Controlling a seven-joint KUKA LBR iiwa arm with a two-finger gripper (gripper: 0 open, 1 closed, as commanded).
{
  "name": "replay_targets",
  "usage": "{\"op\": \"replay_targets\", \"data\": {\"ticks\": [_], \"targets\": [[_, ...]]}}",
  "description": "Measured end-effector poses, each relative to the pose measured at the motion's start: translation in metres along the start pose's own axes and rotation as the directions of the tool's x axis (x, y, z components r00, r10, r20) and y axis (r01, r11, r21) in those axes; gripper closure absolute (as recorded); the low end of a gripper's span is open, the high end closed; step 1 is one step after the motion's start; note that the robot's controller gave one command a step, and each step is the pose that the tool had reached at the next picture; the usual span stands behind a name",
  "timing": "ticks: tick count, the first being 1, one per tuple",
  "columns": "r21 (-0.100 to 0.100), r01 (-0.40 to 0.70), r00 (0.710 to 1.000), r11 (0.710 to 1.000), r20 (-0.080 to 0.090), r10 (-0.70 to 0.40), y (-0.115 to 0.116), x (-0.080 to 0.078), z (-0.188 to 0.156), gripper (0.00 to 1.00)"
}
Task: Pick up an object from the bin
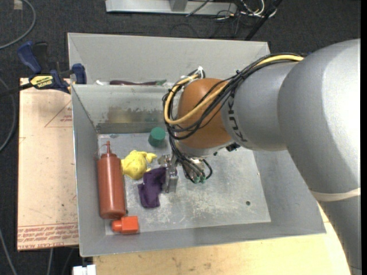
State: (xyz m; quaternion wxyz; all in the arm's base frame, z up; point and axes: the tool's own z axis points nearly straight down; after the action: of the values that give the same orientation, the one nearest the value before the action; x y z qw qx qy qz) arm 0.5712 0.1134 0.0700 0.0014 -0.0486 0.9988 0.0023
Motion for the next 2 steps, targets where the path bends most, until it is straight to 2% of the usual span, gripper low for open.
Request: {"op": "replay_targets", "data": {"ticks": [1,2], "targets": [[0.0,0.0,1.0,1.0,0.0,0.0,0.0,0.0,0.0,1.0],[-0.001,-0.026,1.0,1.0,0.004,0.026,-0.017,-0.006,-0.133,1.0]]}}
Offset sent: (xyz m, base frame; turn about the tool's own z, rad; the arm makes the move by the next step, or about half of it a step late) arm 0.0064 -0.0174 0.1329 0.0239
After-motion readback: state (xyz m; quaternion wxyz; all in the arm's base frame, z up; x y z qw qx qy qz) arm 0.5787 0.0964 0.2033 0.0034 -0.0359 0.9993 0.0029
